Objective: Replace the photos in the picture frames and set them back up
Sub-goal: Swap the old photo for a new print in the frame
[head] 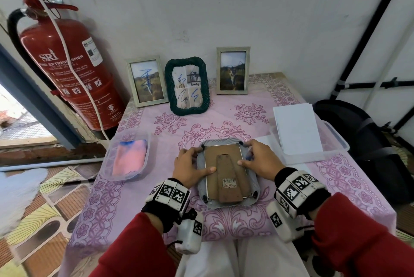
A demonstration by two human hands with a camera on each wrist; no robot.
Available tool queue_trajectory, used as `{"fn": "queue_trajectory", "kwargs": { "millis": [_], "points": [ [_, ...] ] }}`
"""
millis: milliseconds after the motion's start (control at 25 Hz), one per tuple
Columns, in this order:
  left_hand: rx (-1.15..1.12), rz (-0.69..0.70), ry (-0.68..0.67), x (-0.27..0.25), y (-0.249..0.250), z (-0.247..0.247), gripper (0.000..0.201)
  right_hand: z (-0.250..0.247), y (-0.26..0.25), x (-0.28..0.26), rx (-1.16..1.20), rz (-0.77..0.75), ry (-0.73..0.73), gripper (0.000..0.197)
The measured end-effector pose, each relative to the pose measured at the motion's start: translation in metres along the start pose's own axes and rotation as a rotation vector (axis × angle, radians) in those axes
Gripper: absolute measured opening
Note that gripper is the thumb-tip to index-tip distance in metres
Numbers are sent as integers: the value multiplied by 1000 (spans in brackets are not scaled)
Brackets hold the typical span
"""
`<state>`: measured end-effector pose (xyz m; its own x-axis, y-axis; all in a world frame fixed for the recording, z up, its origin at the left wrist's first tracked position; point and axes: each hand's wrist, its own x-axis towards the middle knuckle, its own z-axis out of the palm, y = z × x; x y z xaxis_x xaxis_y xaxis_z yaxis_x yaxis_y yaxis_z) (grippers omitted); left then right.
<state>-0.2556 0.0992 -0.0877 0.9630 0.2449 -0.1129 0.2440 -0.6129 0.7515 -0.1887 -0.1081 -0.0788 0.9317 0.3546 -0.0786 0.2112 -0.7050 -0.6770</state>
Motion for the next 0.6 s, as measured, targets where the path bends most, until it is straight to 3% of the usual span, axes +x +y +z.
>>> {"fn": "queue_trajectory", "kwargs": {
  "millis": [600],
  "points": [
    [-30, 7, -31, -2, -2, 0, 69, -3, 8, 3, 201, 26, -42, 56]
  ]
}}
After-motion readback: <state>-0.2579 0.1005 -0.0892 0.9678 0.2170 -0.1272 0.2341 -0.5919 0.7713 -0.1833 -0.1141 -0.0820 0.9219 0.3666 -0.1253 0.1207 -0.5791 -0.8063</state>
